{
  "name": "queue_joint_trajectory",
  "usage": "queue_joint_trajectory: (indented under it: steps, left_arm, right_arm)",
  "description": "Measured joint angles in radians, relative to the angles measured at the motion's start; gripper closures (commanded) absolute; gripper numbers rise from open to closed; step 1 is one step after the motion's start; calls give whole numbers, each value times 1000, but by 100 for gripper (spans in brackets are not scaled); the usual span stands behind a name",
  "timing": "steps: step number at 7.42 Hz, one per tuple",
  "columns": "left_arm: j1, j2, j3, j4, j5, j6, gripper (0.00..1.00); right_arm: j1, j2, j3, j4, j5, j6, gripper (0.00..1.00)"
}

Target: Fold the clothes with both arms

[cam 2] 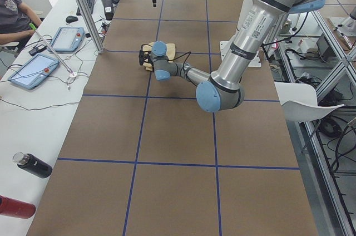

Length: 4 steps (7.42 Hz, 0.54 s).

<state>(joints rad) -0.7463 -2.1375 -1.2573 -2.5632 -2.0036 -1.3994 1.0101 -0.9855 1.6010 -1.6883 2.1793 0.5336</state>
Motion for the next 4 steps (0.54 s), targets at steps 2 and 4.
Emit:
queue_joint_trajectory:
  steps: [2, 4]
  left_arm:
    - [-88, 40, -50, 20, -62, 37, 1]
    - [-203, 157, -156, 25, -129, 144, 0]
  right_arm:
    - [6, 1, 5, -3, 0, 2, 1]
    - [31, 0, 17, -6, -5, -3, 0]
